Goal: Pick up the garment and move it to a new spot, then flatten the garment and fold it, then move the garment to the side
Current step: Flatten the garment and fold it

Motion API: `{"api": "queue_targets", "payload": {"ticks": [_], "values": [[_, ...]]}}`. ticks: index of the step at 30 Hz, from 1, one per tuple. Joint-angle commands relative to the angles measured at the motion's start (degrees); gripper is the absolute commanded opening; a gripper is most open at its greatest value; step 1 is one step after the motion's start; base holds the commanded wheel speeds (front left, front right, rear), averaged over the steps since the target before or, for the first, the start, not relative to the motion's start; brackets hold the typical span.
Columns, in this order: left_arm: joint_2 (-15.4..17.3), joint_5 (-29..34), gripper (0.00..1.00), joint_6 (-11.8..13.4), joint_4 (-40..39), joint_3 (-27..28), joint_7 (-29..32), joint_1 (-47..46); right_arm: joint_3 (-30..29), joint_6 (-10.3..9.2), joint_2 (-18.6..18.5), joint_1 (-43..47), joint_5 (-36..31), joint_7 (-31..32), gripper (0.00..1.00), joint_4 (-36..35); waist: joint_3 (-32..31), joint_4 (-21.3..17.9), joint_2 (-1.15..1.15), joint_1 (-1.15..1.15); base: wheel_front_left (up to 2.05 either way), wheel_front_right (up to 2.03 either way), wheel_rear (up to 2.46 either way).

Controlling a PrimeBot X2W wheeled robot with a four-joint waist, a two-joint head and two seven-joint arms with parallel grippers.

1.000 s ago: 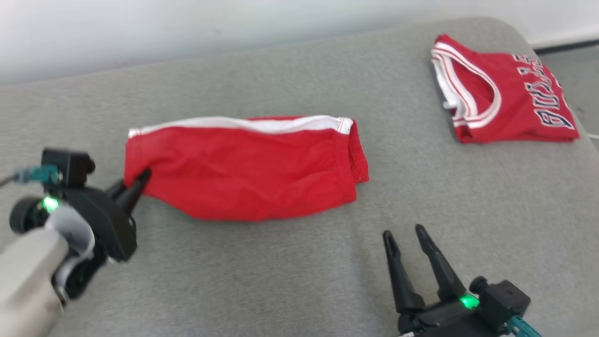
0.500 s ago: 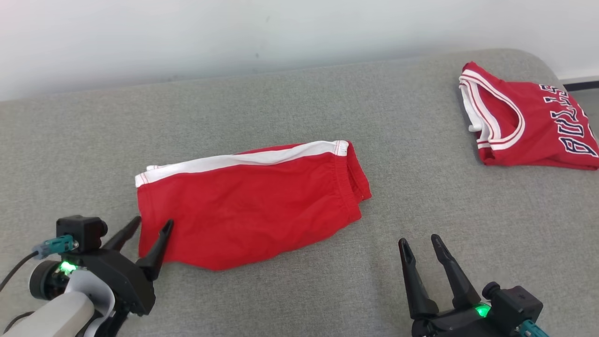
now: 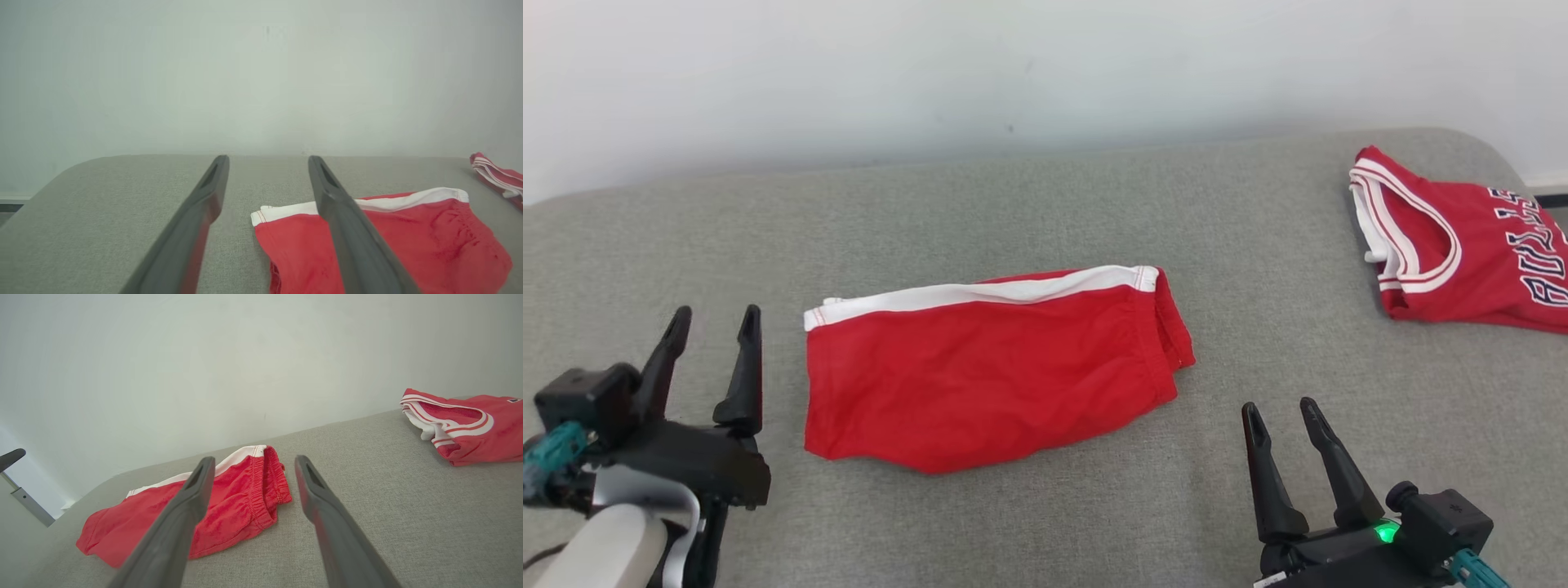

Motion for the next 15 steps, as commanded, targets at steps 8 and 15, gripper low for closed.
{"api": "queue_targets", "payload": {"ticks": [8,15], "values": [[-7.78,14.52,1.0,-1.74,-5.47,14.05,-0.18,10.99,-1.07,-0.16,0.0,0.4,-0.93,-0.04,1.0,0.16,-2.43,2.79,0.0,0.01,0.0,0.0,0.0],[-11.74,21.58,1.0,-3.64,-7.85,20.74,-0.18,16.51,-1.63,-0.16,-0.01,0.62,-1.68,-0.45,1.0,0.49,-3.03,3.4,0.0,0.01,0.0,0.0,0.0]]}}
